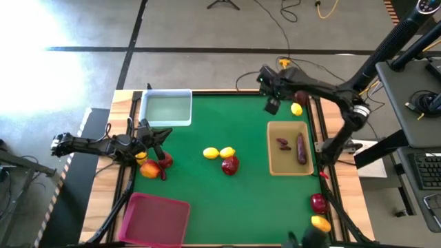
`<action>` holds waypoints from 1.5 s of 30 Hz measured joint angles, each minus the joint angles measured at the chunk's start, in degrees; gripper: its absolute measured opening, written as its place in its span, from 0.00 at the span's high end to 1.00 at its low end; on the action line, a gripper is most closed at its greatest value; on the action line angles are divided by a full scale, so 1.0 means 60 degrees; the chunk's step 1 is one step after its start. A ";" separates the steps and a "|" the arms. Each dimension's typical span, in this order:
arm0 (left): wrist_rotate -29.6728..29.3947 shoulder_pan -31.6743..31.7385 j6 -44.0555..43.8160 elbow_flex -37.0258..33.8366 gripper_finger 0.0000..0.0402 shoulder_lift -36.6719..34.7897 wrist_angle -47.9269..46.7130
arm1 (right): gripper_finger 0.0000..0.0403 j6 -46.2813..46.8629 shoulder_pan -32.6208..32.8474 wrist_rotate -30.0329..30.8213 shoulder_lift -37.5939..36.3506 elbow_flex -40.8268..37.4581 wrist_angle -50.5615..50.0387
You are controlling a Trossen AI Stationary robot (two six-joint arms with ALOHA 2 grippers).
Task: Sort produce into baskets
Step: Put the small eggplant into the orange transparent bin
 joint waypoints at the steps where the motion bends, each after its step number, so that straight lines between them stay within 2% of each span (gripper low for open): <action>1: -0.0001 0.0000 0.0000 0.0001 1.00 0.0000 0.0002 | 0.51 -0.0163 -0.0280 0.0004 0.0322 -0.0003 0.0017; 8: -0.0001 0.0002 0.0000 0.0000 1.00 0.0000 0.0003 | 0.48 -0.1137 -0.1782 0.0005 0.2532 -0.0041 0.0027; 13: -0.0001 -0.0001 0.0000 0.0001 1.00 0.0000 -0.0001 | 0.43 -0.1734 -0.2305 0.0178 0.3315 0.0262 0.0657; 19: -0.0001 0.0000 0.0000 0.0001 1.00 0.0000 0.0003 | 0.41 -0.1606 -0.2590 0.0281 0.3851 0.0517 0.0619; 28: 0.0000 0.0001 0.0000 0.0000 1.00 0.0000 0.0003 | 0.51 -0.1696 -0.2644 0.0221 0.3941 0.0489 0.0644; 36: -0.0001 0.0001 0.0000 0.0000 1.00 0.0000 0.0003 | 0.70 -0.1973 -0.2656 0.0518 0.3907 0.0448 0.0616; 41: -0.0001 0.0002 0.0000 0.0000 1.00 0.0000 0.0003 | 0.78 -0.1098 -0.2397 0.0464 0.3252 0.0495 -0.0013; 45: 0.0002 0.0001 0.0000 0.0000 1.00 0.0000 0.0003 | 0.76 0.0289 -0.1679 -0.0673 0.2005 0.0549 -0.1119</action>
